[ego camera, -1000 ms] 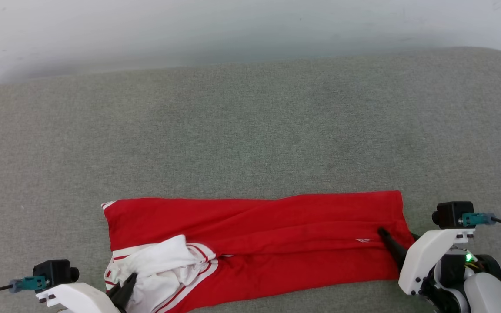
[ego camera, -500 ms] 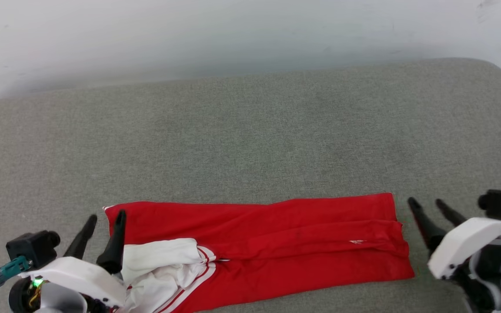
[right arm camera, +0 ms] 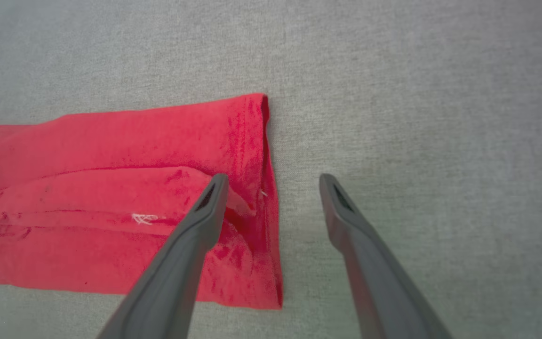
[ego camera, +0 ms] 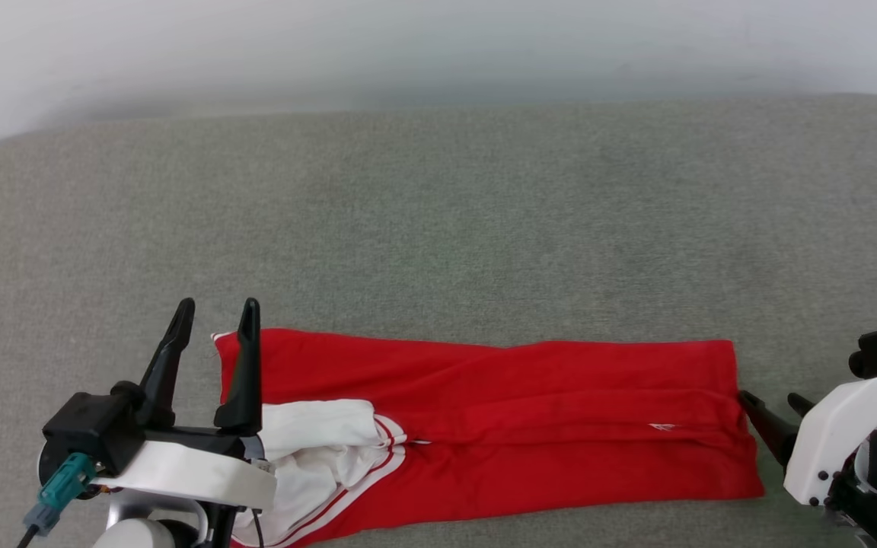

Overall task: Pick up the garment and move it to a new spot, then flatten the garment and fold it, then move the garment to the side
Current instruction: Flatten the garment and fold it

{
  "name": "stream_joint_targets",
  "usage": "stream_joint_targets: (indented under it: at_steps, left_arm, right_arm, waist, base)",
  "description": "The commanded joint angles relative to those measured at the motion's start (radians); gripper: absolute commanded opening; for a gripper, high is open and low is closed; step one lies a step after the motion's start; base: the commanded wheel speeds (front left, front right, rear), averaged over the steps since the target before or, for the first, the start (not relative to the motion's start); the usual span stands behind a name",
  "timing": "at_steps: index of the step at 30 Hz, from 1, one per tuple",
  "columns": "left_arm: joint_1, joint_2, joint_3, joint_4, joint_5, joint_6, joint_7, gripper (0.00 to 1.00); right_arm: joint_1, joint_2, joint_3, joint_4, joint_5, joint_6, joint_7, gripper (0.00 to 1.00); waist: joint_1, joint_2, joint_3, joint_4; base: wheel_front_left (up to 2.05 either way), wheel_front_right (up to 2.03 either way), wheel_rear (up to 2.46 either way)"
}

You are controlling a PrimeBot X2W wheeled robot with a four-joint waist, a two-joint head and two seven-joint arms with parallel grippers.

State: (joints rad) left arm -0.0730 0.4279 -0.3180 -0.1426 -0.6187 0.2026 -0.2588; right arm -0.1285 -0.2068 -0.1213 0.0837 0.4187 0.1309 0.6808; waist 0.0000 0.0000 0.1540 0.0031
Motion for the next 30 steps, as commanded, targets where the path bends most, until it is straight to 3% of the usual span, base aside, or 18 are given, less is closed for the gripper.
stream_joint_targets:
  at_steps: [1, 13, 14, 15, 16, 24, 30]
  left_arm:
    - [-0.01, -0.01, 0.0, -0.013, 0.016, -0.006, -0.006, 1.0]
    - [-0.027, -0.058, 0.005, -0.016, 0.066, -0.052, -0.008, 1.0]
    - [-0.026, -0.061, 0.006, -0.014, 0.069, -0.055, -0.008, 1.0]
    - [-0.023, -0.063, 0.007, -0.011, 0.069, -0.058, -0.008, 1.0]
    - [-0.02, -0.064, 0.009, -0.008, 0.071, -0.06, -0.008, 1.0]
    - [0.005, -0.055, 0.009, 0.014, 0.088, -0.056, -0.007, 1.0]
    - [0.025, -0.051, 0.011, 0.006, 0.09, -0.044, -0.006, 1.0]
  right_arm:
    - [0.004, 0.005, 0.002, 0.007, -0.007, 0.0, 0.007, 1.0]
    - [-0.026, 0.053, 0.084, 0.195, 0.054, 0.001, 0.084, 1.0]
    - [-0.024, 0.053, 0.096, 0.2, 0.061, 0.001, 0.09, 0.45]
    - [-0.024, 0.053, 0.102, 0.202, 0.068, 0.001, 0.093, 0.07]
    - [-0.026, 0.051, 0.108, 0.203, 0.073, 0.002, 0.096, 0.0]
    - [-0.076, -0.017, 0.123, 0.141, 0.082, 0.001, 0.083, 0.0]
    - [-0.09, -0.061, 0.076, 0.136, 0.072, -0.001, 0.092, 0.0]
  waist:
    - [0.0, 0.0, 0.024, 0.021]
    - [0.0, 0.0, 0.079, 0.067]
    - [0.0, 0.0, 0.077, 0.067]
    - [0.0, 0.0, 0.075, 0.067]
    - [0.0, 0.0, 0.071, 0.065]
    - [0.0, 0.0, 0.024, 0.042]
    - [0.0, 0.0, 0.0, 0.017]
  base:
    - [0.0, 0.0, 0.0]
    - [0.0, 0.0, 0.0]
    - [0.0, 0.0, 0.0]
    - [0.0, 0.0, 0.0]
    - [0.0, 0.0, 0.0]
    - [0.0, 0.0, 0.0]
    - [0.0, 0.0, 0.0]
